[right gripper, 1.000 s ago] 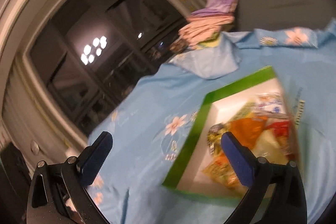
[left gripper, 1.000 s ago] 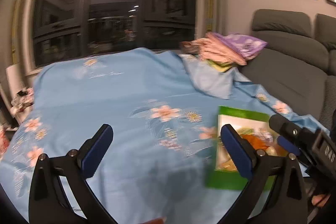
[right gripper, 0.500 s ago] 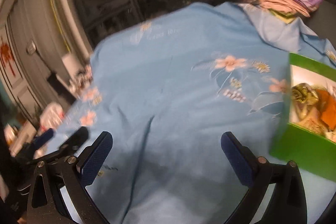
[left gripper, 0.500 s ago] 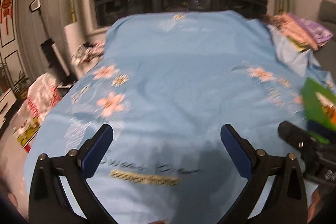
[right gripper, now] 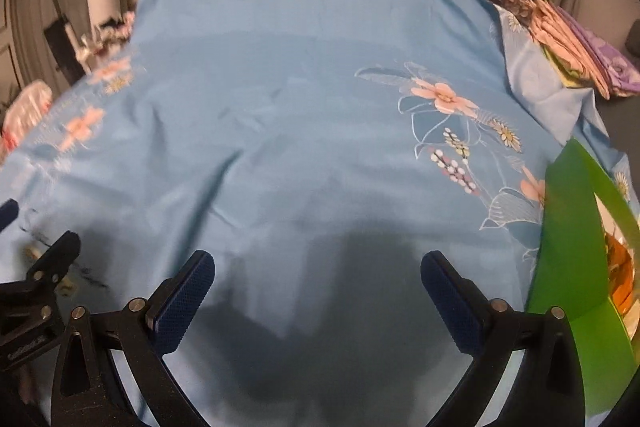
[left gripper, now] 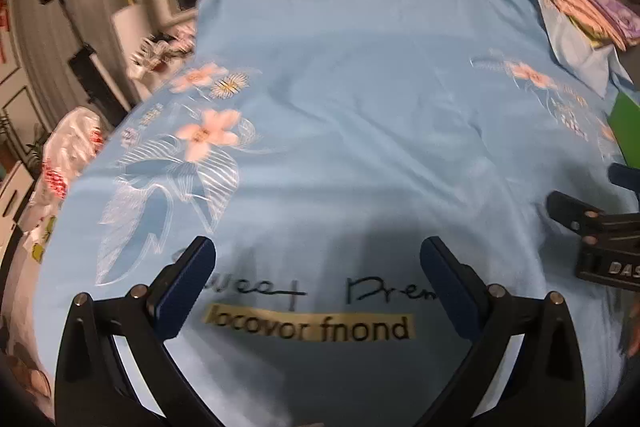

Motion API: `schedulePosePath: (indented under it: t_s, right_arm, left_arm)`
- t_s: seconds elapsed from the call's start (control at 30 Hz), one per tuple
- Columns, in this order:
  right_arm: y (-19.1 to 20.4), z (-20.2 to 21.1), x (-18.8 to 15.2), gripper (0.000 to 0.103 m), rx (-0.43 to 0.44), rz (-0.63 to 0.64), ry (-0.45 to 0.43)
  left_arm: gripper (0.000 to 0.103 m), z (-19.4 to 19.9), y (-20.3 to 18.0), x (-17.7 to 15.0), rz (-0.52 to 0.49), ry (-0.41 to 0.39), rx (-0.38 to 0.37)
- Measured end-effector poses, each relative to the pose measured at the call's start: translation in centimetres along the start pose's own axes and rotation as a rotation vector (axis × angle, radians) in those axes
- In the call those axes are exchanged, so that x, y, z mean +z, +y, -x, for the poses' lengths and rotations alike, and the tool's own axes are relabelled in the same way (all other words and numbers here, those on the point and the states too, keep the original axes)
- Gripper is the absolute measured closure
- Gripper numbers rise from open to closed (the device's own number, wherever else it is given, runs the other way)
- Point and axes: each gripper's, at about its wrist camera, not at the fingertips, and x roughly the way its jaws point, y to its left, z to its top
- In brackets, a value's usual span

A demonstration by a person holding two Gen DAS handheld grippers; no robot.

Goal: Organize snacks

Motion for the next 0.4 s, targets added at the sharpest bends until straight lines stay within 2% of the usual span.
schedulePosePath:
  t_s: [0.13,0.3,0.4]
  right_arm:
    - [-0.3,-1.5,-0.2,0.0,0.072,-0.064,0.06]
    - [-0.5,-1.3,-0.5,0.0,0.085,-0.079,0.047]
    - [-0.5,-1.6,-0.5,0.0,0.084,-0.076,0.049]
  left_arm:
    - [0.0,-0.7,0.2,0.1,0.023,0.045,-0.036]
    - [0.001,-0.8,1.7,0.2,0.123,0.037,-0.091]
    - [0.001,-1.5,2.4,0.3,0.173,0.07,-0.125]
